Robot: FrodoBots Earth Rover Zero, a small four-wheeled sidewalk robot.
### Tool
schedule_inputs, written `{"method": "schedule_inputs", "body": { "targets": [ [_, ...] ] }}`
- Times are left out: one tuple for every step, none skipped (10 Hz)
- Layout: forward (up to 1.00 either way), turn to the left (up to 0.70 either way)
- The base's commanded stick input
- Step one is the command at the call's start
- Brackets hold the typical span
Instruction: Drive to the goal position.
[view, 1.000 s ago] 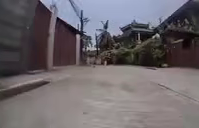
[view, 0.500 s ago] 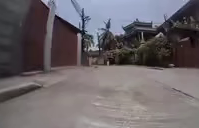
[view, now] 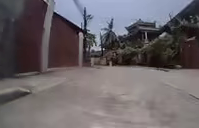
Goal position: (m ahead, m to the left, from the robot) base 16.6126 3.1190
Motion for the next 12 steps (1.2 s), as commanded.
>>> {"method": "schedule_inputs", "body": {
  "targets": [
    [1.0,0.0],
    [1.0,0.0],
    [1.0,0.0],
    [1.0,0.0],
    [1.0,0.0],
    [1.0,-0.06],
    [1.0,-0.3],
    [1.0,-0.4],
    [1.0,-0.4],
    [1.0,-0.4],
    [1.0,-0.4],
    [1.0,-0.4]
  ]
}}
